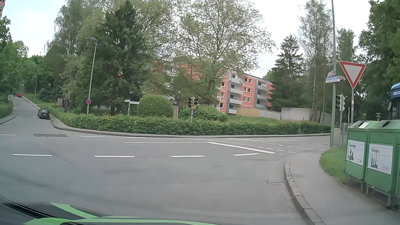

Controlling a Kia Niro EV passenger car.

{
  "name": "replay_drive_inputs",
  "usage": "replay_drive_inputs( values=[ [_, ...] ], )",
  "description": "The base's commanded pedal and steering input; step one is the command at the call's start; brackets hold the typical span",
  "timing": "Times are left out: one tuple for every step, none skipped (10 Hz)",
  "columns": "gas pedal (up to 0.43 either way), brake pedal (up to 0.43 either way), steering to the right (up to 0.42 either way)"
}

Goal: Follow the waypoints while adhering to traffic rules and regulations

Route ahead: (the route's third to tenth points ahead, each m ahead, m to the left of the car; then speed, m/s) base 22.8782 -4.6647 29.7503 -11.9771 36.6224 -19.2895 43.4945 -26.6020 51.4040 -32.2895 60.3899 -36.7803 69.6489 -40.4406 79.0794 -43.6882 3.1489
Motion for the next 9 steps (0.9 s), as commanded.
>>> replay_drive_inputs(
  values=[
    [0.0, 0.085, 0.015],
    [0.0, 0.073, 0.019],
    [0.0, 0.061, 0.025],
    [0.0, 0.061, 0.031],
    [0.0, 0.061, 0.035],
    [0.0, 0.061, 0.041],
    [0.0, 0.061, 0.046],
    [0.0, 0.061, 0.051],
    [0.0, 0.061, 0.052]
  ],
)
